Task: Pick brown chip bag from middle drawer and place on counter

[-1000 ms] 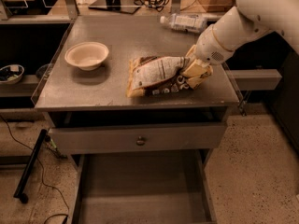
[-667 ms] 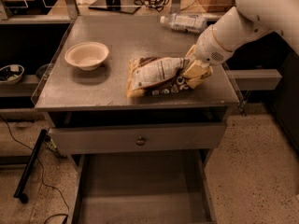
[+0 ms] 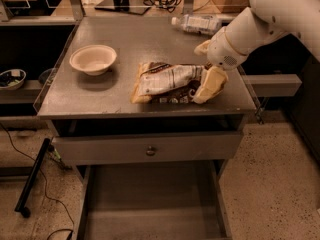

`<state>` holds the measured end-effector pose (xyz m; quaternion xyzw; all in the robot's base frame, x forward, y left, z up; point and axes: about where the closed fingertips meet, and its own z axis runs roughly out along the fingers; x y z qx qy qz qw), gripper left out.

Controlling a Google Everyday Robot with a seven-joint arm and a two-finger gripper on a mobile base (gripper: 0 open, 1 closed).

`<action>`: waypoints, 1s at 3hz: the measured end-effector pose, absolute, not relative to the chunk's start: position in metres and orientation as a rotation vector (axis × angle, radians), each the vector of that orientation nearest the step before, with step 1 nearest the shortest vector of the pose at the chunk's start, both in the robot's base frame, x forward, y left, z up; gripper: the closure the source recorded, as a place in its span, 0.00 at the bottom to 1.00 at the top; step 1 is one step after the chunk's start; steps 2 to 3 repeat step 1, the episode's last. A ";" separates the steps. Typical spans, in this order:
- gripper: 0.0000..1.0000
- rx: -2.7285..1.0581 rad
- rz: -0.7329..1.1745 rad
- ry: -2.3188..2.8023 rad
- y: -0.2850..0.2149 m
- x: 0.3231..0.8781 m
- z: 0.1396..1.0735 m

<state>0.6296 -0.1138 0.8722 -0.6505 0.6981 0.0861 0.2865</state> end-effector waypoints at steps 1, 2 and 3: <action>0.00 -1.738 0.230 1.866 -0.114 0.630 0.872; 0.00 -1.738 0.230 1.866 -0.114 0.630 0.872; 0.00 -1.738 0.230 1.866 -0.114 0.630 0.872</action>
Offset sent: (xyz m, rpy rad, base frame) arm 0.0000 0.0000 0.0000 0.0000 0.0000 0.0000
